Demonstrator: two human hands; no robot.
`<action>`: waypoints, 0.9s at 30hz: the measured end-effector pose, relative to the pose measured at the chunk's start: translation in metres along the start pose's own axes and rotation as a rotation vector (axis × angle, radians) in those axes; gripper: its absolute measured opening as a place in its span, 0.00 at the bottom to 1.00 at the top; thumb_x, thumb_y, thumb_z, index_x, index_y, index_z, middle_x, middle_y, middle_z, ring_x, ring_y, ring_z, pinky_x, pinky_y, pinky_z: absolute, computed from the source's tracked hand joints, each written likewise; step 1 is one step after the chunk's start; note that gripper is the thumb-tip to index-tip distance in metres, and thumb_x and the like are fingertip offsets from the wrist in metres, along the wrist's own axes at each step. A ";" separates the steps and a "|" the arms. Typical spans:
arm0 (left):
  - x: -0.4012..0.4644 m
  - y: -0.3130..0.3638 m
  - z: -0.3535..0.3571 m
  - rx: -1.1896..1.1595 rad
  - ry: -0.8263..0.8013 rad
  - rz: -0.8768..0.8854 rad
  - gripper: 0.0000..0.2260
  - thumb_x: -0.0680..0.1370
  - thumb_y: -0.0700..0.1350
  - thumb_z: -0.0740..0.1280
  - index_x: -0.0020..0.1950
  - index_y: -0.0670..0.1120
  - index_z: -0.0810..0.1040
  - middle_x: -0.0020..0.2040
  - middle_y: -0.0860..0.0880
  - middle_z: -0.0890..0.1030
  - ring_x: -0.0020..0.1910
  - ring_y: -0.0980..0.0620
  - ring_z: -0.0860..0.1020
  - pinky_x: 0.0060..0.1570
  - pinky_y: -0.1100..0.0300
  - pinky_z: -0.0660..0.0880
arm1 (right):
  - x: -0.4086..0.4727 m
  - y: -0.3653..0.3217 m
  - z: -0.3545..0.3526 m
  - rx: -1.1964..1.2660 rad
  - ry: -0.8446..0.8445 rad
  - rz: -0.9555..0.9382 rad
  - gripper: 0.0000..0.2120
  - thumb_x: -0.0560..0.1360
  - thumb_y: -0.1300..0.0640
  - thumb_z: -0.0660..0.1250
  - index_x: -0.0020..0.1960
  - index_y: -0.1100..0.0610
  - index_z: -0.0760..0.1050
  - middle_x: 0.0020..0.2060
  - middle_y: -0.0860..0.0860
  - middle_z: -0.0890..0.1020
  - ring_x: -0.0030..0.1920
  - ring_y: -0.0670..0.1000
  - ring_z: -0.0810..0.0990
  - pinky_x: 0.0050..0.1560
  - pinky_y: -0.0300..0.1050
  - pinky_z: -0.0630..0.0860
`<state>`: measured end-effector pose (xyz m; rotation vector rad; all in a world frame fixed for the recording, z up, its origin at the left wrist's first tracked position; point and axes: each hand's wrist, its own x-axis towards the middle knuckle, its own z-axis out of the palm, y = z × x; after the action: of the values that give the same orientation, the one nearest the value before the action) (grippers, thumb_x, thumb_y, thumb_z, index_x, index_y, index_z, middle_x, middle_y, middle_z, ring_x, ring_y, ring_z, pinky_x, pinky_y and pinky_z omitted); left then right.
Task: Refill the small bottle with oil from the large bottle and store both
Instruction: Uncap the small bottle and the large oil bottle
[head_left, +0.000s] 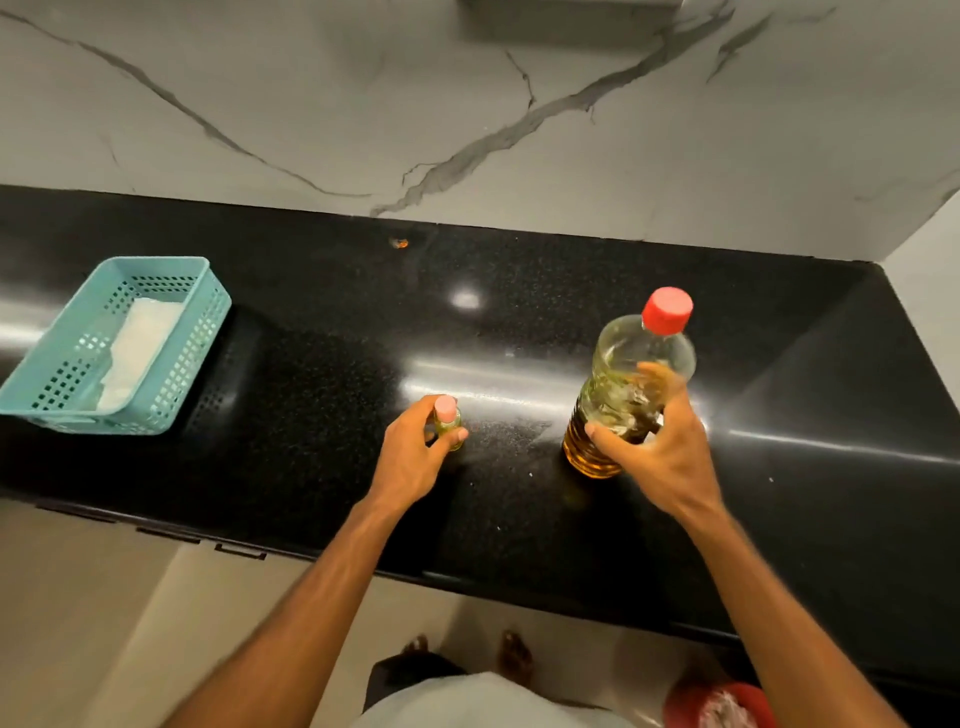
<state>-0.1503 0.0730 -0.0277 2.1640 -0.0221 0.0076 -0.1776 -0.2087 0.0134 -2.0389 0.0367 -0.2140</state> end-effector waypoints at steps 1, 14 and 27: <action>-0.002 -0.001 -0.002 -0.004 -0.013 0.002 0.13 0.73 0.41 0.73 0.56 0.48 0.78 0.46 0.57 0.80 0.47 0.60 0.78 0.52 0.65 0.74 | -0.008 -0.002 -0.001 0.010 -0.006 -0.001 0.39 0.62 0.45 0.78 0.68 0.43 0.64 0.57 0.40 0.78 0.57 0.42 0.79 0.58 0.51 0.78; -0.019 -0.017 -0.002 -0.097 -0.138 0.061 0.18 0.73 0.40 0.73 0.62 0.50 0.77 0.53 0.55 0.79 0.54 0.57 0.79 0.57 0.59 0.77 | -0.051 -0.023 0.031 -0.016 0.087 0.035 0.38 0.63 0.46 0.78 0.69 0.50 0.66 0.60 0.44 0.76 0.60 0.42 0.76 0.60 0.45 0.76; 0.025 -0.020 -0.020 -0.032 -0.130 0.106 0.15 0.73 0.40 0.73 0.58 0.48 0.77 0.50 0.54 0.79 0.51 0.54 0.79 0.56 0.58 0.76 | -0.030 -0.031 0.050 -0.041 0.102 0.072 0.39 0.65 0.49 0.79 0.70 0.49 0.64 0.60 0.45 0.77 0.60 0.44 0.77 0.61 0.48 0.77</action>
<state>-0.1253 0.1005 -0.0330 2.1263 -0.2109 -0.0720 -0.2012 -0.1473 0.0141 -2.0626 0.1788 -0.2740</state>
